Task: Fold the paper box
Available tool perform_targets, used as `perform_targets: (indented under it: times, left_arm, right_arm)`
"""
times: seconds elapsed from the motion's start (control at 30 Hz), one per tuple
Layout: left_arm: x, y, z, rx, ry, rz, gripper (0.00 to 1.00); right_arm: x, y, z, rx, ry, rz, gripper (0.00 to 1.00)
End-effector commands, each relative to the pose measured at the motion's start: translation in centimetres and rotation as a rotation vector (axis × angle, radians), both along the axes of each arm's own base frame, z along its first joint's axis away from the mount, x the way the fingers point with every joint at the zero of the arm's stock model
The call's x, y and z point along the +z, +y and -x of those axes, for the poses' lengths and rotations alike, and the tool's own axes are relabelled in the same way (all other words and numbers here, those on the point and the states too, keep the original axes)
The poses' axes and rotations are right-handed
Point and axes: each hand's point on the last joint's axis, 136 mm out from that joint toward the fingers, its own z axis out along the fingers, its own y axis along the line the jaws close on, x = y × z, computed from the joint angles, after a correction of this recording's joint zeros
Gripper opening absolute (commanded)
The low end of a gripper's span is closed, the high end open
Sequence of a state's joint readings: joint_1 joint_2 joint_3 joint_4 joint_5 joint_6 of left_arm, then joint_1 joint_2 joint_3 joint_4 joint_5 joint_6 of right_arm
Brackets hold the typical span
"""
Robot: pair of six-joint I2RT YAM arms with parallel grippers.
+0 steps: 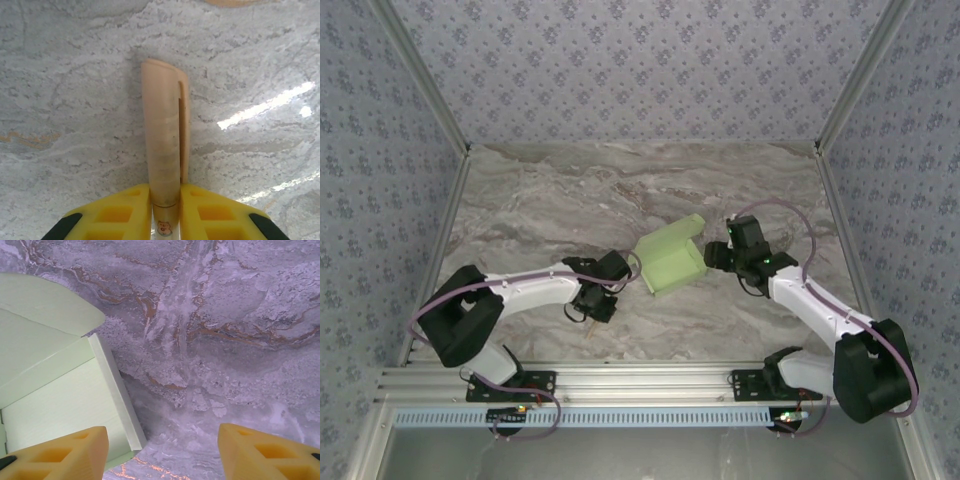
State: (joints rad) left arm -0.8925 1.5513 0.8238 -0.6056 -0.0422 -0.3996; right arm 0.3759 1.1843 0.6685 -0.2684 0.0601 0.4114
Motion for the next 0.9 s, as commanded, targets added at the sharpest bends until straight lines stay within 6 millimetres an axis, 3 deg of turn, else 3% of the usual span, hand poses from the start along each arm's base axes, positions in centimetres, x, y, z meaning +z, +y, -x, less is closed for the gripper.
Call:
perform_targets:
  times: [0.0, 0.17, 0.37, 0.53, 0.73, 0.87]
  left_arm:
    - [1.4, -2.1, -0.3, -0.045, -0.02, 0.087, 0.18]
    - [4.0, -3.9, 0.6, -0.14, -0.066, 0.19, 0.17]
    - [8.8, -8.2, 1.4, -0.285, -0.146, 0.335, 0.17]
    - [11.4, -11.9, -1.5, -0.343, -0.239, 0.341, 0.16]
    - [11.6, -15.6, -5.3, -0.412, -0.335, 0.241, 0.16]
    - [11.2, -16.9, -7.4, -0.441, -0.382, 0.153, 0.15]
  right_arm:
    - [1.5, -0.2, -0.1, 0.019, -0.006, 0.0, 0.62]
    - [2.8, -1.0, -0.3, 0.03, -0.005, -0.002, 0.62]
    - [3.7, -2.3, -0.1, 0.014, -0.012, -0.005, 0.63]
    - [3.7, -4.2, 0.6, -0.035, -0.001, -0.004, 0.63]
    - [4.1, -6.3, 2.2, -0.088, -0.018, -0.033, 0.63]
    - [4.5, -6.9, 2.6, -0.097, -0.027, -0.038, 0.63]
